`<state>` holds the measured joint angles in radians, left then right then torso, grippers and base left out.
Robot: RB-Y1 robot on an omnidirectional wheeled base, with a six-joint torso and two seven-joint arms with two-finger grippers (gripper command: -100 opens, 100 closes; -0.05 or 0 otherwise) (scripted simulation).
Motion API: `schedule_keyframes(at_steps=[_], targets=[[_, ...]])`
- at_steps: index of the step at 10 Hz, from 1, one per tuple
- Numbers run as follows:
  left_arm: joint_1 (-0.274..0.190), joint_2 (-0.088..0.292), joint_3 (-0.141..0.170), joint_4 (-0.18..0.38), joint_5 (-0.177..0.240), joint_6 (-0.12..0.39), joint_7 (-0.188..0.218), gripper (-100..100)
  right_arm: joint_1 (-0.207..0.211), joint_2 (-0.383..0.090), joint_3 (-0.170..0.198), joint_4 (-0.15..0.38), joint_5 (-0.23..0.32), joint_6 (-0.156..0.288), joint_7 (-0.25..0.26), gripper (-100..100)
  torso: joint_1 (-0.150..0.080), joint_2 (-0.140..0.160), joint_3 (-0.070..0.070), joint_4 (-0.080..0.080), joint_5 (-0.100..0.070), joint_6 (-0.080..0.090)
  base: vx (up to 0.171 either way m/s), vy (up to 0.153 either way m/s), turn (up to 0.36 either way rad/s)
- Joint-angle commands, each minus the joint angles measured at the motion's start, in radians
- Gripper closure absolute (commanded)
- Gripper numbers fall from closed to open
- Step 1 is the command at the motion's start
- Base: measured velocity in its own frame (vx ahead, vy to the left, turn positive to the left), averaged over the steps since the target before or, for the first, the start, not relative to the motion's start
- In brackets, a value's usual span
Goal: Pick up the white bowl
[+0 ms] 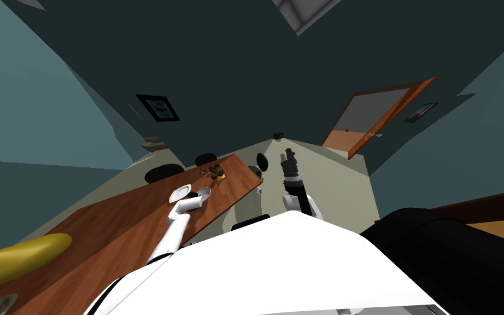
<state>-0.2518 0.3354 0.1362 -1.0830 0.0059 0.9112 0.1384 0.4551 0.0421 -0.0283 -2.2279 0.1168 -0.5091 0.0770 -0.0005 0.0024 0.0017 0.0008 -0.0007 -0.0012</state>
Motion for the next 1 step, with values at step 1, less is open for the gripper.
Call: schedule_keyframes(at_steps=[1], targets=[[0.0,0.0,0.0,0.0,0.0,0.0,0.0,0,0.0,0.0,0.0,0.0,0.0,0.0,0.0,0,0.0,0.0,0.0,0.0,0.0,0.0,0.0,0.0,0.0]])
